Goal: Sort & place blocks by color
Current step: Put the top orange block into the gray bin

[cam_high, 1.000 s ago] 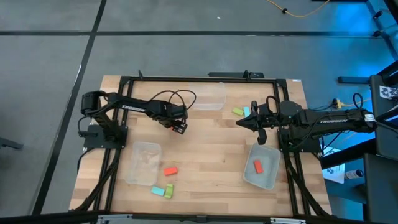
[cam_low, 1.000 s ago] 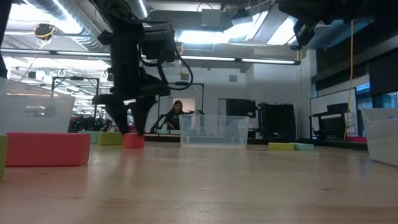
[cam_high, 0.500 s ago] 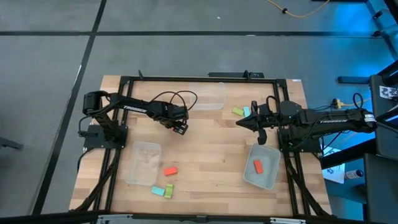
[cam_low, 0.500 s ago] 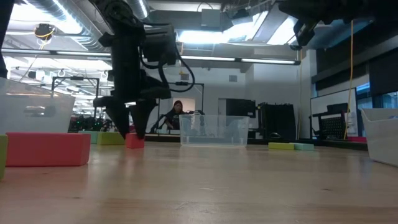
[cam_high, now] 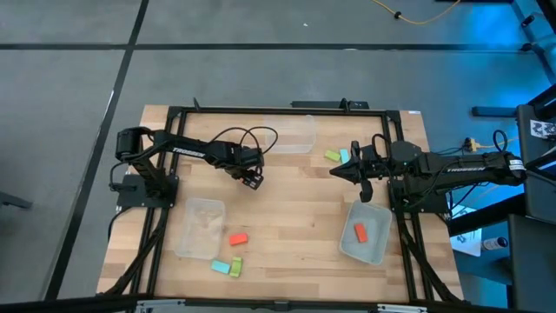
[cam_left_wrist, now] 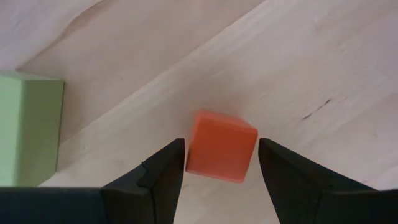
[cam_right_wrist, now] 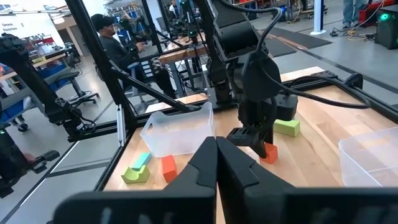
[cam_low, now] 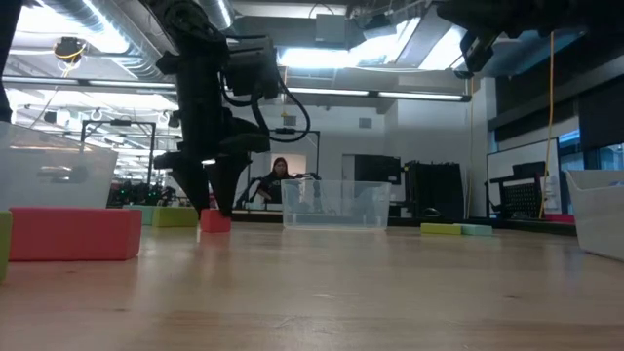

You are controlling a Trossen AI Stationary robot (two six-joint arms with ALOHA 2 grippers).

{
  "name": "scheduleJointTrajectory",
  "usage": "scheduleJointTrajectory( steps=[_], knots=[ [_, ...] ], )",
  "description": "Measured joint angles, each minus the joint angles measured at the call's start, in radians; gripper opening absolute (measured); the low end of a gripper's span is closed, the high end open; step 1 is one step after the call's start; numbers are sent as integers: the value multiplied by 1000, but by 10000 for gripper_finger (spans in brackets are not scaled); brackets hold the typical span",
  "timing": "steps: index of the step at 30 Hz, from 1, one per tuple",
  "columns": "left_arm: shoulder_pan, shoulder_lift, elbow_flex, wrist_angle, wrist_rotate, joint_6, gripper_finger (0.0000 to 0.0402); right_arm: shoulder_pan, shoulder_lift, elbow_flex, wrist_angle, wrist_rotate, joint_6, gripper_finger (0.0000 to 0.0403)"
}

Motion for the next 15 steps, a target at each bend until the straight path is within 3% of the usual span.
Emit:
scheduleJointTrajectory(
  steps=[7, 15],
  knots=[
    [-1, 26, 2, 18, 17, 119, 199, 0, 0, 0, 0, 0, 0, 0],
    [-1, 29, 0, 20, 15, 123, 198, 0, 0, 0, 3, 0, 0, 0]
  ],
)
